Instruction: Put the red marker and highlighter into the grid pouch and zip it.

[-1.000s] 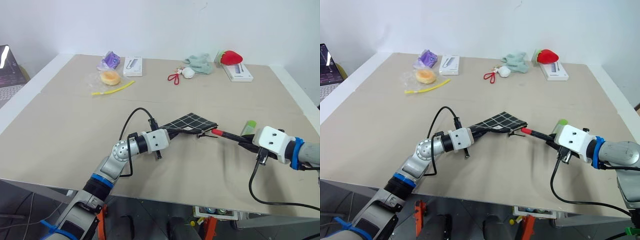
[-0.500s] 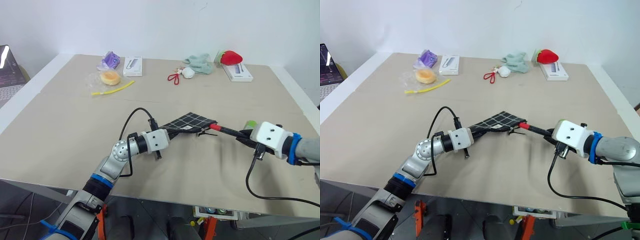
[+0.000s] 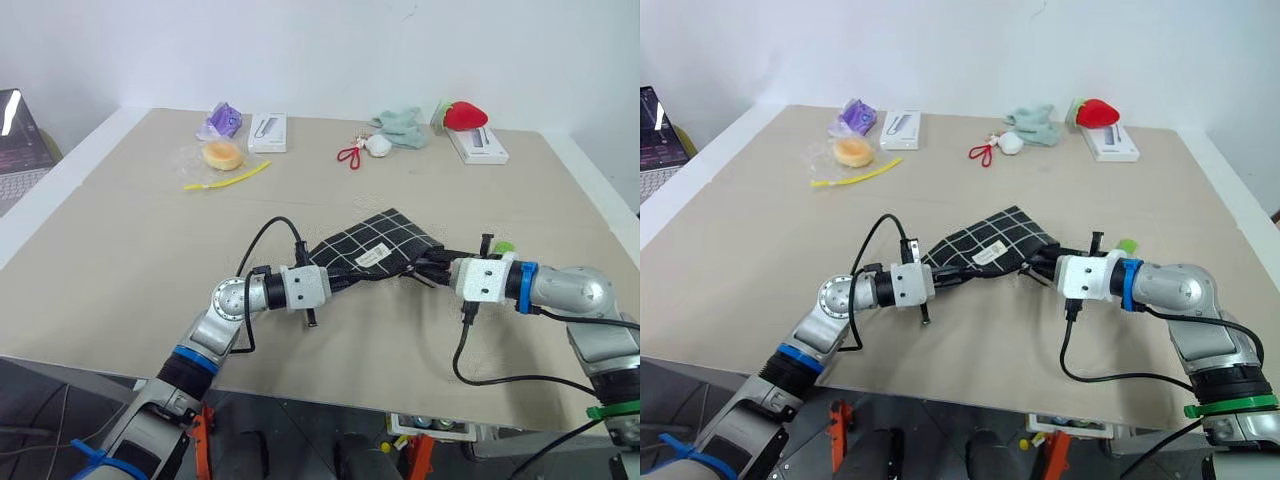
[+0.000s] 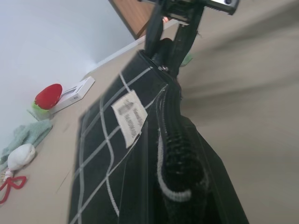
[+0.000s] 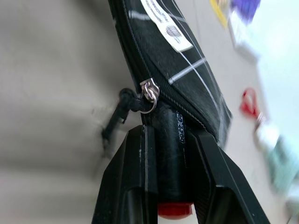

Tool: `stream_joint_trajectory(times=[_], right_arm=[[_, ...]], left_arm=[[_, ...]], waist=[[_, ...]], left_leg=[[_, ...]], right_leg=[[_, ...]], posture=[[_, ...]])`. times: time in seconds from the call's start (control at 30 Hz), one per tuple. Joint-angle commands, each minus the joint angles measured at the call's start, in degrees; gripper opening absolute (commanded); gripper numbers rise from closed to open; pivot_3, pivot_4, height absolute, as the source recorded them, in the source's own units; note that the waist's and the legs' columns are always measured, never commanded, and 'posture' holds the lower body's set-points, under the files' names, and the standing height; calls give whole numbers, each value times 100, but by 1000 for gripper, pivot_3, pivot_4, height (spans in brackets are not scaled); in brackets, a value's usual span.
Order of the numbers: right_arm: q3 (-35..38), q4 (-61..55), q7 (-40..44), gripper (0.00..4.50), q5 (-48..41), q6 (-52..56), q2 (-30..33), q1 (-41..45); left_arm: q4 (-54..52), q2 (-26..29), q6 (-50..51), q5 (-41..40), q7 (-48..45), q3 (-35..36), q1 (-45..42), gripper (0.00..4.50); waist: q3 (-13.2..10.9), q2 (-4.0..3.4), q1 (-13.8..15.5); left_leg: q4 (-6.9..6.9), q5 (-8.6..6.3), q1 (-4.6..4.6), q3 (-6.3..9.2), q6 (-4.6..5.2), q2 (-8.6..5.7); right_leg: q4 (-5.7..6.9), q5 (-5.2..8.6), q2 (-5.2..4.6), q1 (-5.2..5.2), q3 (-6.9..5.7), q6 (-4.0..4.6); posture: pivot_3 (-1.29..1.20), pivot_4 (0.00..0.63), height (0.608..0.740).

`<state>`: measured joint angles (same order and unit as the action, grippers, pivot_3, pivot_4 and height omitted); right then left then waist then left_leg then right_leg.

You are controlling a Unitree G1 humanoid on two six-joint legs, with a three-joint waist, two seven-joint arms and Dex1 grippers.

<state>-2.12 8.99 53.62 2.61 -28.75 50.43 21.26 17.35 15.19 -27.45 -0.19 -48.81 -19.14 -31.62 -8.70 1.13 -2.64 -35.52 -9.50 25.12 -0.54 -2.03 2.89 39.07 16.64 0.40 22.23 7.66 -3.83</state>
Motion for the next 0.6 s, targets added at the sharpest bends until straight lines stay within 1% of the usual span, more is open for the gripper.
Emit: stream_joint_trajectory(times=[0.03, 0.2, 0.43, 0.6], right_arm=[[-91, -111, 12, 592, -135, -874, -66, 72], [-271, -84, -32, 592, 177, -1479, -33, -95], [-504, -12, -227, 592, 698, -2195, 39, -25], [-680, -178, -335, 592, 692, -2182, -172, 84]], left_arm=[[10, 10, -141, -172, -115, 113, -240, 0], [142, 19, -149, -210, -131, 226, -329, 0], [241, 15, -200, -225, -190, 227, -355, 0], [312, -42, -228, -213, -216, 224, -397, 0]], waist=[[-1, -1, 0], [0, -1, 0], [0, -1, 1], [0, -1, 2]], left_leg=[[0, 0, 0, 0, 0, 0], [-3, 0, -3, 0, 0, 0], [-4, 1, -4, 0, 0, 0], [-5, 1, -6, 0, 0, 1]], right_leg=[[0, 0, 0, 0, 0, 1], [0, -2, 0, -3, 0, 4], [0, -4, 0, -3, 1, 7], [0, -5, 1, -5, 0, 8]], posture=[[0, 150, 728], [0, 150, 728], [0, 150, 728], [0, 150, 728]])
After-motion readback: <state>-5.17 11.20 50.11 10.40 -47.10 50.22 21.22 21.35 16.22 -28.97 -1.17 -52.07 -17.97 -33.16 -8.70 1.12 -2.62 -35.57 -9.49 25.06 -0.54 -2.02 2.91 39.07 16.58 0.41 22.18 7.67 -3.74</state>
